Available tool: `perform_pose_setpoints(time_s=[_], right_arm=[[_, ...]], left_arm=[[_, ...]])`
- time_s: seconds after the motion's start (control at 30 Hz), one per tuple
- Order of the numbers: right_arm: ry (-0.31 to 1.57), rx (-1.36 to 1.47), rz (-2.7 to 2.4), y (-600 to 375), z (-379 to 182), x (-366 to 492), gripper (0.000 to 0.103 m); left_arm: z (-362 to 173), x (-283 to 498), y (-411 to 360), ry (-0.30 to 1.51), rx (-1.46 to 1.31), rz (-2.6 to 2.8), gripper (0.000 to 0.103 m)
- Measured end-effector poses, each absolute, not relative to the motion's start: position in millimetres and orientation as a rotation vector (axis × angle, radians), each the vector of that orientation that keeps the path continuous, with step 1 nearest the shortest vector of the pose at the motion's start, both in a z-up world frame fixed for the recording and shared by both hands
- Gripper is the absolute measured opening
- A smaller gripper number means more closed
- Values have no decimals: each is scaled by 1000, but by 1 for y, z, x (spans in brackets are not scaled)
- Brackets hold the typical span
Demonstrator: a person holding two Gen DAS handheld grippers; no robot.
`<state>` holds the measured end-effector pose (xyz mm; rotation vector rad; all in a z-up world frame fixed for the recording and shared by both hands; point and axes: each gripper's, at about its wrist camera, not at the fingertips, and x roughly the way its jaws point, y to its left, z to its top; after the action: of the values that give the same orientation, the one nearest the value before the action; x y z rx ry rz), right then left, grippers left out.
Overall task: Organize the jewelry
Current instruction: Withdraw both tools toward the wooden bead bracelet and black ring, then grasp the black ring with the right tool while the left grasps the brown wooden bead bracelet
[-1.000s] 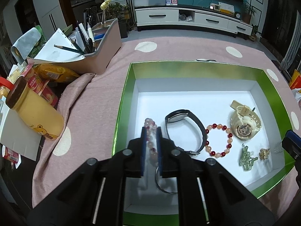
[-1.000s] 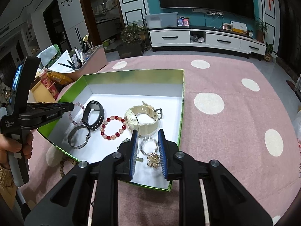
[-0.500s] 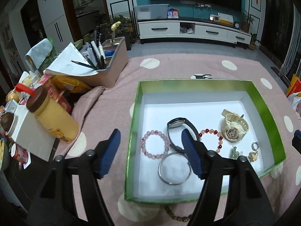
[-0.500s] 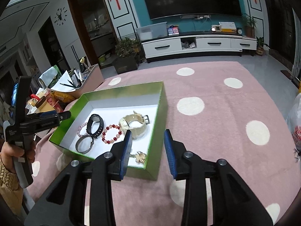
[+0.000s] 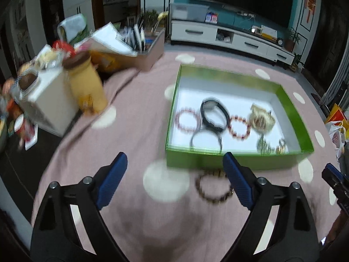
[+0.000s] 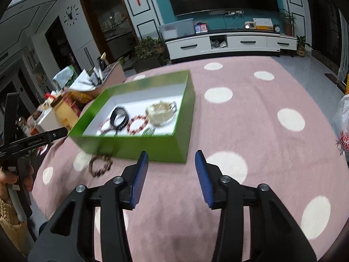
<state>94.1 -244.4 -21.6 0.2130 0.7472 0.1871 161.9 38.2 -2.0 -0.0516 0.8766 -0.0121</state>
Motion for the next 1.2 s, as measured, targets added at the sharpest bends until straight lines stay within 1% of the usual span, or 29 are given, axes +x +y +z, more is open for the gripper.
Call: perform_pose_setpoints(time_s=[0.2,0.5,1.2], right_arm=[[797,179,228,-216,-42,79,45],[836,146,256,-196,-61,67,45],[884,42,312,-163,-83,101,45]], left_arm=[[-24,139,39,936,-89,-12,90],[-38,120,30,952,-58,-17,90],[-56,136,22,951,-19,-49,90]])
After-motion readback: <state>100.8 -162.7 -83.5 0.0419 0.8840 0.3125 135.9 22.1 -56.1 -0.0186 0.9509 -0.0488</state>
